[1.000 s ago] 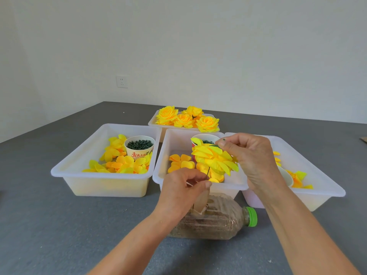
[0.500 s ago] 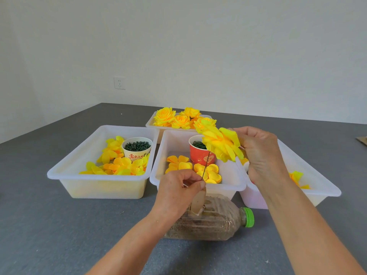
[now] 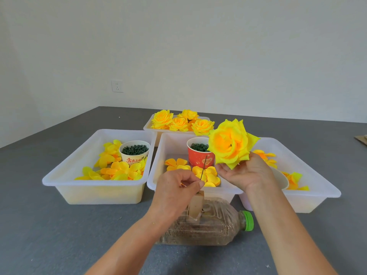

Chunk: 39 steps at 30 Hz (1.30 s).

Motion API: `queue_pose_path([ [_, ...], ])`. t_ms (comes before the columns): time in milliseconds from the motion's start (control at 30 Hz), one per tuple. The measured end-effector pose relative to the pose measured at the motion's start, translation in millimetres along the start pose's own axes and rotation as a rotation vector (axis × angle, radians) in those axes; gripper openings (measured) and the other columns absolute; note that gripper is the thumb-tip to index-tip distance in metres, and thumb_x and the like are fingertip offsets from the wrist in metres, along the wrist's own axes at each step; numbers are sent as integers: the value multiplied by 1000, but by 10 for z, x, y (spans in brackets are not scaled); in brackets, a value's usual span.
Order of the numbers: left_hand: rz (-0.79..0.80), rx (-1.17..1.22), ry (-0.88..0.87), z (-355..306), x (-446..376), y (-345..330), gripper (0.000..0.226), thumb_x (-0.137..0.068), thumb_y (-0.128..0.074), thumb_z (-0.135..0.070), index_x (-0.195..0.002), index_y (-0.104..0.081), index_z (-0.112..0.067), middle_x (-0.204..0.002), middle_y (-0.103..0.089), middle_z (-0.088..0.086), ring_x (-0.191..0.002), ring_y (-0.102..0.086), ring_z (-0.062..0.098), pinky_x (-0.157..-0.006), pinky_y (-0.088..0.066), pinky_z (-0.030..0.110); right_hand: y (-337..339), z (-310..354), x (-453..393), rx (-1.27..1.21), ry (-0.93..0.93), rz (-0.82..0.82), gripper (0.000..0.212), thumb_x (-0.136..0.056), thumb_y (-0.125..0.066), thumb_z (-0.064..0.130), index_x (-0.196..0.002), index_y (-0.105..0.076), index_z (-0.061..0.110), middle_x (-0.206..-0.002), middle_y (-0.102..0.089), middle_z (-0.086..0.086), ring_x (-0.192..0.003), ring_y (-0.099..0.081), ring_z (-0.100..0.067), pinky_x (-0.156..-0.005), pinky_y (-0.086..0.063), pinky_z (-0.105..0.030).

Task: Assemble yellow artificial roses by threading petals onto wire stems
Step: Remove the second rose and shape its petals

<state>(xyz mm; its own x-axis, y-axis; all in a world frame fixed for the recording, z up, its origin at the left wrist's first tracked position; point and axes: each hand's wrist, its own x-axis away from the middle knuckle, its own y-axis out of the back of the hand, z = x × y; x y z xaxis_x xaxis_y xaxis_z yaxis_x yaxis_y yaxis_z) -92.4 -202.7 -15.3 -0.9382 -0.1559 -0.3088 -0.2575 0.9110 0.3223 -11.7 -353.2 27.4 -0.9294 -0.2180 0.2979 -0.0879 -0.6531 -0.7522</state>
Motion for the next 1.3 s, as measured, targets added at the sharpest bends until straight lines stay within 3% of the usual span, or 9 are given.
queue_pose_path([
  [200, 11, -20, -17, 13, -42, 14, 11, -79, -73, -20, -68, -71, -18, -67, -68, -4, -65, -57, 7, -61, -43, 15, 45, -35, -81, -151, -89, 76, 22, -90, -49, 26, -95, -63, 11, -99, -66, -13, -90, -58, -28, -74, -47, -42],
  [333, 15, -27, -68, -61, -123, 66, 9, -78, -72, -32, -74, -73, -24, -70, -68, -7, -64, -56, 0, -62, -45, 16, 72, -97, -136, -221, -109, 111, 24, -90, -49, 29, -95, -64, 12, -84, -69, -14, -86, -58, -27, -68, -46, -40],
  [433, -66, -5, -104, -187, -240, 83, 26, -69, -67, -52, -80, -71, -29, -74, -70, -13, -70, -60, 3, -62, -46, 15, 61, -146, -169, -246, -112, 145, 24, -88, -49, 29, -90, -65, 11, -79, -69, -14, -82, -56, -28, -70, -42, -34],
  [567, -130, -23, -95, -357, -404, 14, 47, -69, -71, -50, -107, -63, -24, -91, -68, -9, -81, -63, 1, -69, -48, 13, -4, -138, -150, -222, -110, 207, 26, -76, -54, 22, -65, -69, 4, -70, -67, -13, -57, -61, -25, -67, -35, -27],
  [700, -105, -44, -69, -520, -506, -106, 64, -65, -76, -51, -120, -53, -26, -91, -66, -7, -82, -64, 5, -72, -51, 22, -32, -141, -146, -181, -97, 234, 31, -76, -56, 22, -103, -62, 10, -117, -61, -14, -102, -52, -27, -90, -30, -26],
  [767, -101, -68, -58, -575, -548, -139, 66, -66, -77, -48, -123, -52, -25, -91, -65, -6, -85, -63, 8, -75, -52, 27, -50, -142, -140, -177, -70, 240, 35, -75, -56, 20, -108, -61, 10, -118, -60, -17, -104, -50, -28, -97, -29, -28],
  [933, -147, 69, -6, -612, -618, -146, 56, -67, -81, -35, -116, -59, -20, -97, -63, 0, -89, -64, 15, -78, -55, 37, -63, -153, -155, -178, -34, 265, 23, -81, -53, 21, -87, -69, 5, -91, -68, -16, -74, -64, -31, -68, -48, -32],
  [1033, -121, 273, 114, -615, -678, -125, 45, -70, -80, -27, -109, -63, -13, -104, -65, 9, -98, -64, 24, -84, -54, 45, -90, -169, -206, -225, -27, 256, 43, -91, -45, 23, -65, -73, 4, -73, -71, -15, -56, -67, -28, -49, -54, -28],
  [1300, -47, 655, 215, -617, -863, 46, 28, -80, -67, -17, -102, -65, -1, -101, -69, 15, -91, -66, 26, -76, -56, 37, -184, -235, -254, -187, -27, 354, 17, -77, -56, 10, -88, -64, 1, -77, -68, -14, -51, -61, -21, -43, -49, -22],
])
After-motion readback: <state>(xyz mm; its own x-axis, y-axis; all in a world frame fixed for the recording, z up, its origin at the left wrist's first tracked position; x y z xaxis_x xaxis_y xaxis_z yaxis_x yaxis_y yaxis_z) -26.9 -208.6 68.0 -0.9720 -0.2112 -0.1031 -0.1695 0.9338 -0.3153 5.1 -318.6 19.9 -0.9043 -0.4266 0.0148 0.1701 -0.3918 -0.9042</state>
